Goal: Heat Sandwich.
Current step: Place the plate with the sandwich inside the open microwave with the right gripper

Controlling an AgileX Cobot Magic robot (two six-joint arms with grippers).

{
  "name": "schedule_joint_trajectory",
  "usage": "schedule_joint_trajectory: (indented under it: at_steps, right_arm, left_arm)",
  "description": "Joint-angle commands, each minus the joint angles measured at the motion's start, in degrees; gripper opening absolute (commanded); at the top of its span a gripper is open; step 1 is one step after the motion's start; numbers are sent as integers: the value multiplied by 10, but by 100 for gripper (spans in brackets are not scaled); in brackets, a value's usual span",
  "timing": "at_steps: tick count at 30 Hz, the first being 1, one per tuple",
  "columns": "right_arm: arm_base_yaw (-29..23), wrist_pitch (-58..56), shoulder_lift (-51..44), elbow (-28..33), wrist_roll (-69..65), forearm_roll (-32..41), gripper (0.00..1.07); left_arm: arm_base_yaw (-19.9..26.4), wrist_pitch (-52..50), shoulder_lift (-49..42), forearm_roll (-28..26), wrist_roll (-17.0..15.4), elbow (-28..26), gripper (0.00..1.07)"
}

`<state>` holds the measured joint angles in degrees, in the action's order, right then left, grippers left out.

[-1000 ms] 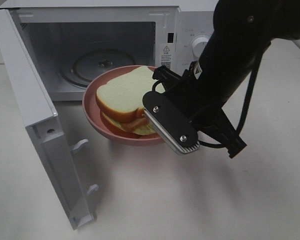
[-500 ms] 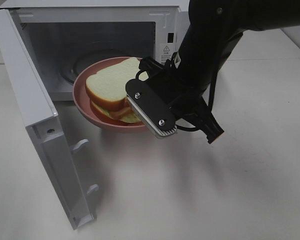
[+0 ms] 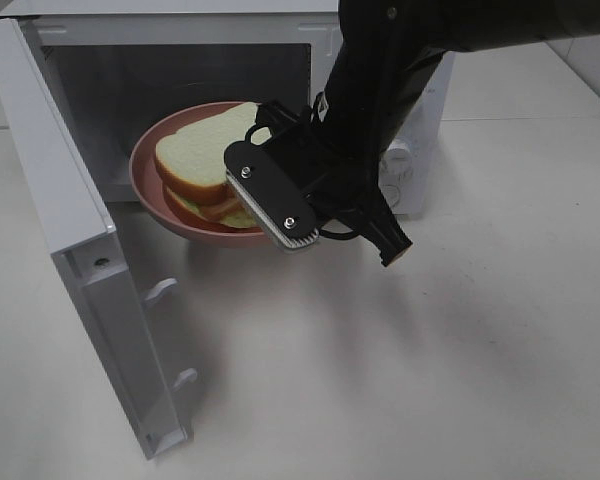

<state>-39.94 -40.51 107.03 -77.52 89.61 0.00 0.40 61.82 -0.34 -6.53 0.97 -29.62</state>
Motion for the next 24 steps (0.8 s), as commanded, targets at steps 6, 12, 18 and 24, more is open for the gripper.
schedule_joint_trajectory:
  at_steps: [6,12,18,24]
  right_arm:
    - [-2,-6,25,-37,1,0,0]
    - [-2,-25,46,-71,-9,-13,0]
    - [-2,-53,74,-116,-20,-14,0]
    - [-2,-64,100,-152,-25,-15,0]
  left_arm:
    - [-3,-6,-11,-2,-1,2,98]
    - [-3,-6,-11,-2,-1,2,98]
    - [-3,-6,-11,-2,-1,2,98]
    - [-3,-6,-11,-2,-1,2,98]
